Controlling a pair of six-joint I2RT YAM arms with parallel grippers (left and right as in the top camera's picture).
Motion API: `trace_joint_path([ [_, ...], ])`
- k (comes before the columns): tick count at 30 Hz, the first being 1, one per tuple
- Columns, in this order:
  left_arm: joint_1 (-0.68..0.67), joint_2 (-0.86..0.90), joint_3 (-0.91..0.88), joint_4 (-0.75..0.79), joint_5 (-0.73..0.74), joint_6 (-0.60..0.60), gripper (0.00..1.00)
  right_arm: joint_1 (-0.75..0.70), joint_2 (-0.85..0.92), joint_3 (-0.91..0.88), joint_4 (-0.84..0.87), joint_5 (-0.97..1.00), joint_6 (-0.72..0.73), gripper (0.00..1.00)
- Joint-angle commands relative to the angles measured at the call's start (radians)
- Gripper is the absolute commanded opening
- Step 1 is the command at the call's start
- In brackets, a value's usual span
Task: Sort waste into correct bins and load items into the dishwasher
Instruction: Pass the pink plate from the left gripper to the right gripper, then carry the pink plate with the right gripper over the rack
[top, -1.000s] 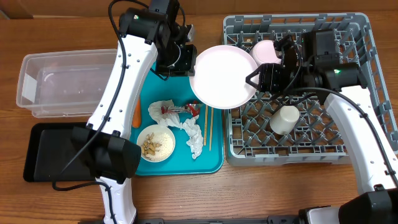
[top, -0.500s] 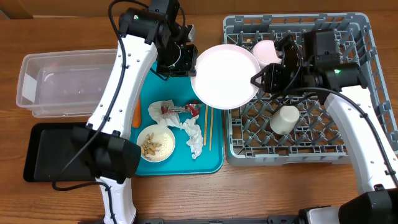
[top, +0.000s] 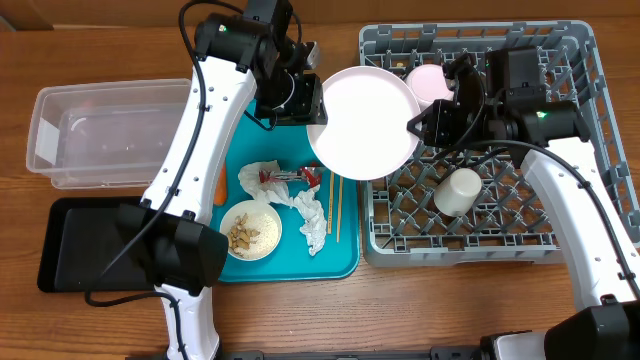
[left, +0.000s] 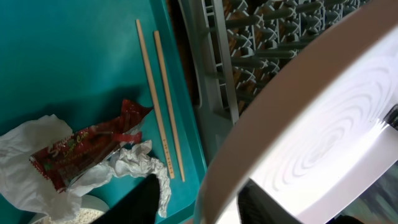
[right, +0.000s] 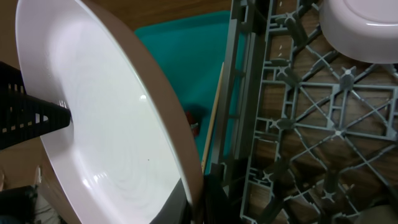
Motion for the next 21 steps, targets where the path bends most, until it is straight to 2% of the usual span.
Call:
trace_joint_path([
  [1, -0.003, -0.025, 0.02, 0.005, 0.015, 0.011, 0.49, 0.0, -0.001, 0.0, 0.014, 0.031, -0.003, 0.04],
  [15, 0.039, -0.028, 0.035, 0.001, 0.014, 0.013, 0.59, 0.0, -0.001, 0.001, 0.101, 0.322, 0.034, 0.04],
  [21, 0.047, -0.028, 0.035, -0.004, 0.008, 0.034, 0.6, 0.0, -0.003, 0.015, 0.103, 0.585, 0.08, 0.04],
])
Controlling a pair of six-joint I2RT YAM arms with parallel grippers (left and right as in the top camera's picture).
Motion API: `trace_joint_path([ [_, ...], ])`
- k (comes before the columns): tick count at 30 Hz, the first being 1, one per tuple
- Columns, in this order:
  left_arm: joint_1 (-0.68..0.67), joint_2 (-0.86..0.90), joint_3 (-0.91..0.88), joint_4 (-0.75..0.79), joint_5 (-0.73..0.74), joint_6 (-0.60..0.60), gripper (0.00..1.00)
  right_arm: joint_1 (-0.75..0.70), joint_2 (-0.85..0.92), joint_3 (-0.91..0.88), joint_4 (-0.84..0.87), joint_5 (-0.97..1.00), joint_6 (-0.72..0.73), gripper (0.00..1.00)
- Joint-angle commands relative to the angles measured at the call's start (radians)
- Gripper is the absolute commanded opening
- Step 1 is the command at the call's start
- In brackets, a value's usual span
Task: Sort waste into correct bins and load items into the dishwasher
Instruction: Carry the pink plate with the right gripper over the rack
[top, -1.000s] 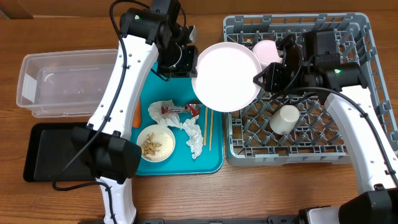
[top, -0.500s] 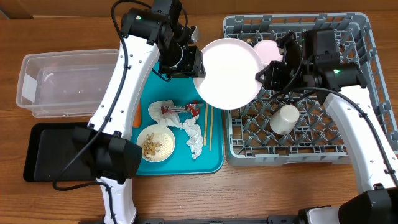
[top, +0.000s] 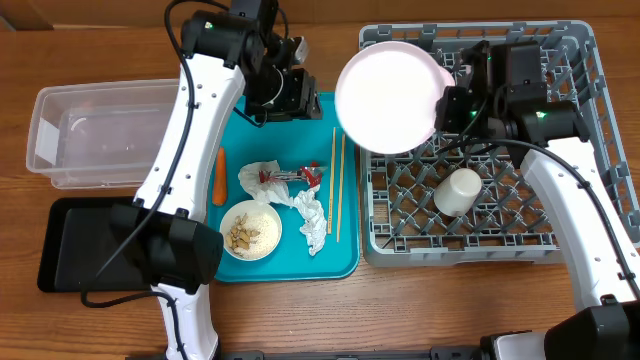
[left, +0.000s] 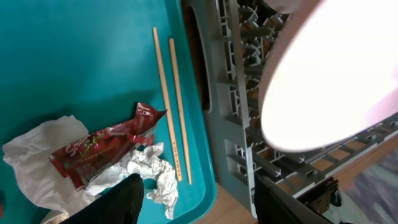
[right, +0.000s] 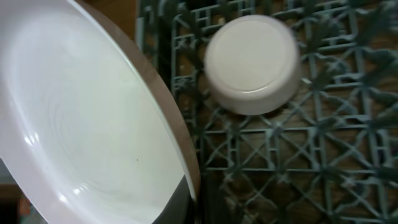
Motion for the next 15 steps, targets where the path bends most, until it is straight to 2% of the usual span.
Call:
trace_joint_path([
  [1, 0.006, -0.027, 0.029, -0.003, 0.003, 0.026, 0.6, -0.001, -0.004, 0.028, -0.003, 0.222, 0.034, 0.04],
  [4, 0.007, -0.027, 0.029, -0.003, 0.0, 0.026, 0.6, 0.0, -0.016, 0.092, -0.04, 0.296, 0.033, 0.04],
  [11, 0.007, -0.027, 0.028, -0.006, -0.035, 0.026, 0.61, 0.0, -0.056, 0.182, -0.11, 0.304, 0.033, 0.04],
  [15, 0.007, -0.027, 0.028, -0.014, -0.101, 0.019, 0.62, 0.014, -0.058, 0.182, -0.181, 0.447, 0.034, 0.04],
])
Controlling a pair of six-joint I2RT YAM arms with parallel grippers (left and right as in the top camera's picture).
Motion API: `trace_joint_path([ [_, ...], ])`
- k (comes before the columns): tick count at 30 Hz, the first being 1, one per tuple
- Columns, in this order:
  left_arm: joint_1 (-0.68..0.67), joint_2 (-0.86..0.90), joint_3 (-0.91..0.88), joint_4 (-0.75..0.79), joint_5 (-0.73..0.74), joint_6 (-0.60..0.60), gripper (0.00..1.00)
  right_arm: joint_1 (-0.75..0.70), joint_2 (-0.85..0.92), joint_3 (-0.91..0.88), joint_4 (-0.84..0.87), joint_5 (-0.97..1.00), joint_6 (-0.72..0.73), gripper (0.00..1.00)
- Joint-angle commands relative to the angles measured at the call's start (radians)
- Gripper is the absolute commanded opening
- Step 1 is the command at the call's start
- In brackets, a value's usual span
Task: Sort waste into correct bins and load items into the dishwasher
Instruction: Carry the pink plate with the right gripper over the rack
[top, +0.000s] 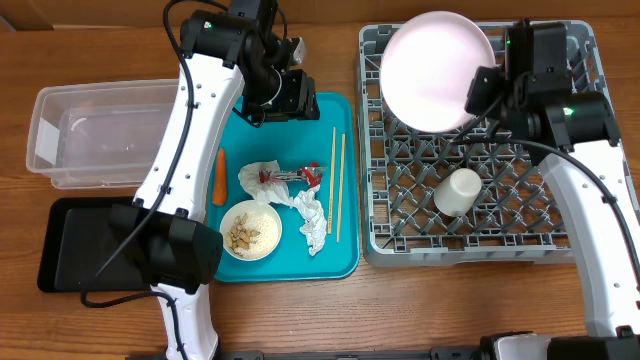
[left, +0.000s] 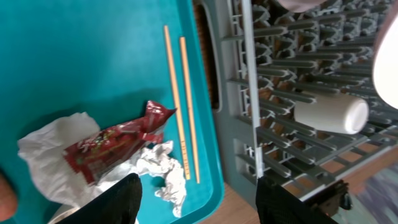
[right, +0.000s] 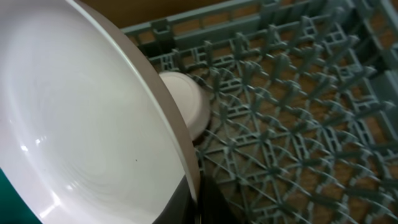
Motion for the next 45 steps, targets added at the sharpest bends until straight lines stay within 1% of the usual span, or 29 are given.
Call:
trace_joint_path([
  [1, 0.006, -0.027, 0.027, -0.003, -0.072, 0.014, 0.62, 0.022, -0.018, 0.023, -0.026, 0.171, 0.008, 0.04],
  [3, 0.007, -0.027, 0.027, -0.003, -0.098, 0.002, 0.67, 0.047, -0.019, 0.023, -0.021, 0.235, 0.008, 0.04],
  [4, 0.007, -0.027, 0.027, -0.003, -0.112, -0.01, 0.68, 0.064, -0.019, 0.023, -0.014, 0.255, 0.003, 0.04],
  [8, 0.007, -0.027, 0.027, -0.004, -0.122, -0.016, 0.68, 0.153, -0.018, 0.023, 0.013, 0.365, -0.022, 0.04],
  [13, 0.007, -0.027, 0.027, -0.015, -0.126, -0.015, 0.68, 0.279, -0.018, 0.023, 0.02, 0.614, -0.085, 0.04],
  [15, 0.005, -0.027, 0.027, -0.019, -0.144, -0.015, 0.68, 0.312, -0.018, 0.023, 0.015, 0.665, -0.104, 0.04],
  [21, 0.005, -0.027, 0.027, -0.031, -0.153, -0.006, 0.68, 0.337, -0.016, 0.006, -0.02, 0.675, -0.109, 0.04],
  [24, 0.005, -0.026, 0.027, -0.031, -0.19, -0.007, 0.73, 0.337, -0.005, -0.004, -0.03, 0.669, -0.12, 0.04],
  [26, 0.005, -0.026, 0.027, -0.031, -0.201, -0.007, 0.75, 0.337, 0.012, -0.006, -0.046, 0.657, -0.14, 0.04],
  [36, 0.005, -0.024, 0.027, -0.034, -0.204, -0.007, 0.75, 0.337, 0.13, -0.006, -0.115, 0.656, -0.115, 0.04],
  [39, 0.005, -0.024, 0.027, -0.035, -0.204, -0.007, 0.75, 0.337, 0.154, -0.006, -0.138, 0.656, -0.073, 0.04],
  [45, 0.005, -0.024, 0.027, -0.037, -0.204, -0.007, 0.75, 0.337, 0.187, -0.006, -0.149, 0.66, -0.071, 0.04],
])
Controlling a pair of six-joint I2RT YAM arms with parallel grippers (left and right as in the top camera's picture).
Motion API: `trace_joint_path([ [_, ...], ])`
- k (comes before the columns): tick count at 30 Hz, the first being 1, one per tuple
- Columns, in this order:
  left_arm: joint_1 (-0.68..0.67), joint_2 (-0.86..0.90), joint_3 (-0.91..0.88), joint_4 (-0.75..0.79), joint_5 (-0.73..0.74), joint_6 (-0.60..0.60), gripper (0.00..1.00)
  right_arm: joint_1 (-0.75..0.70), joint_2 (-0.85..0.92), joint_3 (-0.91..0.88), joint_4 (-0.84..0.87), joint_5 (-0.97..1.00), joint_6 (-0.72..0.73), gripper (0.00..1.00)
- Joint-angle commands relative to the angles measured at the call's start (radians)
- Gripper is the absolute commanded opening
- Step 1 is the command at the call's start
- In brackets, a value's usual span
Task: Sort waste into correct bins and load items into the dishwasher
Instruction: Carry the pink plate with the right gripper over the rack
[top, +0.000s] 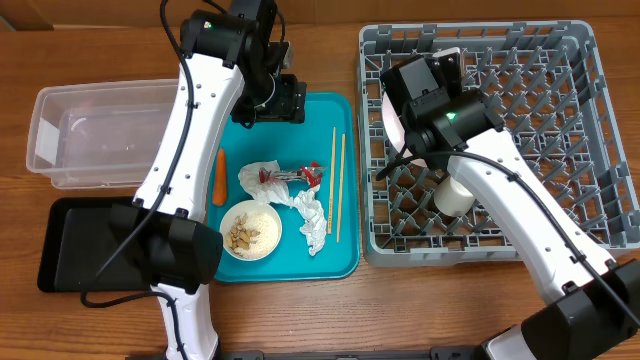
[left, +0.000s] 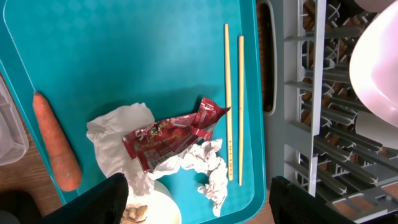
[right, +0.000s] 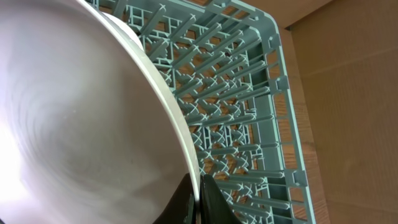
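Note:
My right gripper (right: 198, 194) is shut on the rim of a white plate (right: 81, 112). The plate (top: 391, 118) stands almost on edge over the left part of the grey dish rack (top: 540, 235). A white cup (top: 455, 194) lies on its side in the rack. My left gripper (left: 199, 205) hangs open and empty above the teal tray (top: 300, 265). On the tray lie two chopsticks (left: 234, 106), a red wrapper (left: 171, 134), crumpled tissue (left: 118, 137), a carrot (left: 56, 144) and a bowl of scraps (top: 250, 231).
A clear plastic bin (top: 100, 135) stands left of the tray, and a black bin (top: 90, 245) sits in front of it. Upright tines fill the rack (right: 249, 93). Brown wooden table surrounds everything.
The right arm has swung round; the plate, held face-up over the rack's back, now stands nearly on edge at the rack's left side. My left gripper sits slightly further back over the tray.
First both grippers held the plate between tray and rack. Then the left gripper had let go and was open over the tray, with the right holding the plate at the rack's back-left corner. The plate was later over the rack's back, and now stands edge-up.

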Motion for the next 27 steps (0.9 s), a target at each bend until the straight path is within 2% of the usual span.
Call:
trace_joint_path([
  [1, 0.005, -0.025, 0.026, -0.004, -0.013, -0.003, 0.75, -0.001, 0.026, -0.002, -0.002, 0.024, 0.02, 0.04],
  [6, 0.004, -0.025, 0.026, -0.007, -0.012, -0.003, 0.75, -0.001, 0.026, -0.002, -0.003, 0.192, 0.02, 0.04],
  [10, 0.004, -0.025, 0.026, -0.007, -0.012, -0.003, 0.75, 0.0, 0.026, -0.002, -0.019, 0.208, 0.021, 0.04],
  [15, 0.004, -0.025, 0.026, -0.007, -0.012, -0.003, 0.75, 0.005, 0.026, -0.002, -0.052, 0.153, 0.02, 0.04],
  [21, 0.004, -0.025, 0.026, -0.007, -0.012, -0.003, 0.75, 0.014, 0.026, -0.002, -0.061, -0.015, 0.026, 0.04],
  [27, 0.004, -0.025, 0.026, -0.014, -0.013, -0.002, 0.75, 0.014, 0.026, -0.002, -0.076, -0.074, 0.066, 0.04],
])
